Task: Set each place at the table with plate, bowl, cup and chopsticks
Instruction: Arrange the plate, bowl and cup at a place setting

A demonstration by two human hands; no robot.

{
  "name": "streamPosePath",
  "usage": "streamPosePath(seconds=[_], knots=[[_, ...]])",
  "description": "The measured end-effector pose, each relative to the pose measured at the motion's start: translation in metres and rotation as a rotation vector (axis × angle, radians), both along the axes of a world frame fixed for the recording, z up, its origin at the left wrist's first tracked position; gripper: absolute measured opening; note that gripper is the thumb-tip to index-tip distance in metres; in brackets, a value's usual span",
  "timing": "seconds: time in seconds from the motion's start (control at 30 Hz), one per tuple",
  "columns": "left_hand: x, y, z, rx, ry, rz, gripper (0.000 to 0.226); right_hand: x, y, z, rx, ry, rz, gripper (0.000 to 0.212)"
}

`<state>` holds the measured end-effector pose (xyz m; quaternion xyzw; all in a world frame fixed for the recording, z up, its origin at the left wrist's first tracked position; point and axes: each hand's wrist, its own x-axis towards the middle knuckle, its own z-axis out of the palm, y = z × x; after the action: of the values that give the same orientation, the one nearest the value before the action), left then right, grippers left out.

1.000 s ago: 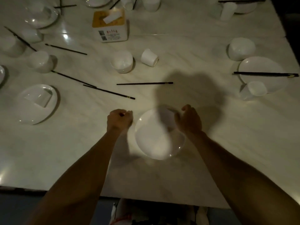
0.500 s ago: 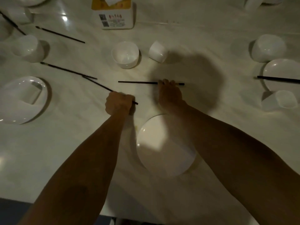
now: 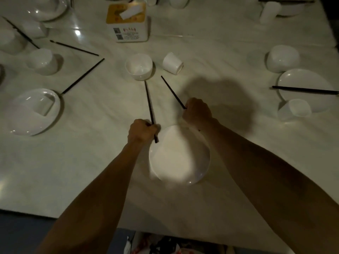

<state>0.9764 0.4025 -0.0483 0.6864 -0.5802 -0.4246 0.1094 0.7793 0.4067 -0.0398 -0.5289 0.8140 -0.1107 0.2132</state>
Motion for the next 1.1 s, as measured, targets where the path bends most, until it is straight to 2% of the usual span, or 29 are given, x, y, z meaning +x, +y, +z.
streamPosePath(seconds=[0.13, 0.23, 0.47, 0.57, 0.73, 0.87, 1.1], knots=[[-0.003, 0.036, -0.002, 0.029, 0.126, -0.042, 0.032, 0.012, 0.038, 0.006, 0.057, -0.264, -0.094, 0.018], [-0.007, 0.057, -0.005, 0.047, 0.118, -0.069, 0.014, 0.027, 0.069, -0.002, 0.099, -0.420, -0.172, 0.013], [-0.006, 0.097, -0.014, 0.085, 0.105, -0.110, 0.012, 0.054, 0.121, -0.022, 0.132, -0.575, -0.293, 0.012], [-0.004, 0.109, -0.014, 0.146, 0.123, -0.099, 0.012, 0.059, 0.127, -0.020, 0.131, -0.567, -0.319, 0.011], [0.002, 0.108, -0.014, 0.144, 0.184, -0.115, 0.002, 0.062, 0.132, -0.019, 0.157, -0.549, -0.312, 0.012], [0.005, 0.111, -0.012, 0.173, 0.217, -0.187, 0.014, 0.062, 0.139, -0.017, 0.140, -0.542, -0.261, 0.008], [0.004, 0.124, -0.013, 0.171, 0.208, -0.220, 0.013, 0.057, 0.158, -0.011, 0.132, -0.556, -0.216, 0.013]])
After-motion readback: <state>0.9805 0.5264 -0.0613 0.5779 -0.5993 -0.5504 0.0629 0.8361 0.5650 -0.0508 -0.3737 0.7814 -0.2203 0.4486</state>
